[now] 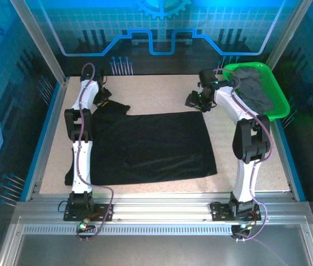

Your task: Fold and stack the t-shirts

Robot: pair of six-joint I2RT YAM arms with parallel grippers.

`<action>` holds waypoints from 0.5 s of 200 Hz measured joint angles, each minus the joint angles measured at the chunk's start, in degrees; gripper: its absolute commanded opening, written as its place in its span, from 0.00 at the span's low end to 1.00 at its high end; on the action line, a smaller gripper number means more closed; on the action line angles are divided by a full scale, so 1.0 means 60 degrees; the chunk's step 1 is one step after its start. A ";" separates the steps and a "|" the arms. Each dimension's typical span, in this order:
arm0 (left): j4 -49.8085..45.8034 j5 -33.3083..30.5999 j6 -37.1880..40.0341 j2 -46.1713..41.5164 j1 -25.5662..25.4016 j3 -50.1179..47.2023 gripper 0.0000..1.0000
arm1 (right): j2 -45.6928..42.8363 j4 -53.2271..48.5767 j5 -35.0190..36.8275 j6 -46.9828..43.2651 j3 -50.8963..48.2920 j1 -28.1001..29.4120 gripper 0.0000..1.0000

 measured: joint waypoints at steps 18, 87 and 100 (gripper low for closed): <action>-0.0040 0.0000 -0.0025 0.0000 -0.0004 0.0022 0.00 | 0.0433 -0.0255 0.0729 0.0361 0.0568 -0.0040 0.47; 0.0514 0.0648 -0.0714 -0.1107 -0.0007 -0.1574 0.00 | 0.2623 -0.0579 0.2022 0.1198 0.1872 -0.0750 0.47; 0.0630 0.0841 -0.0834 -0.1370 -0.0007 -0.1800 0.00 | 0.2969 -0.0579 0.2000 0.1173 0.2102 -0.0750 0.47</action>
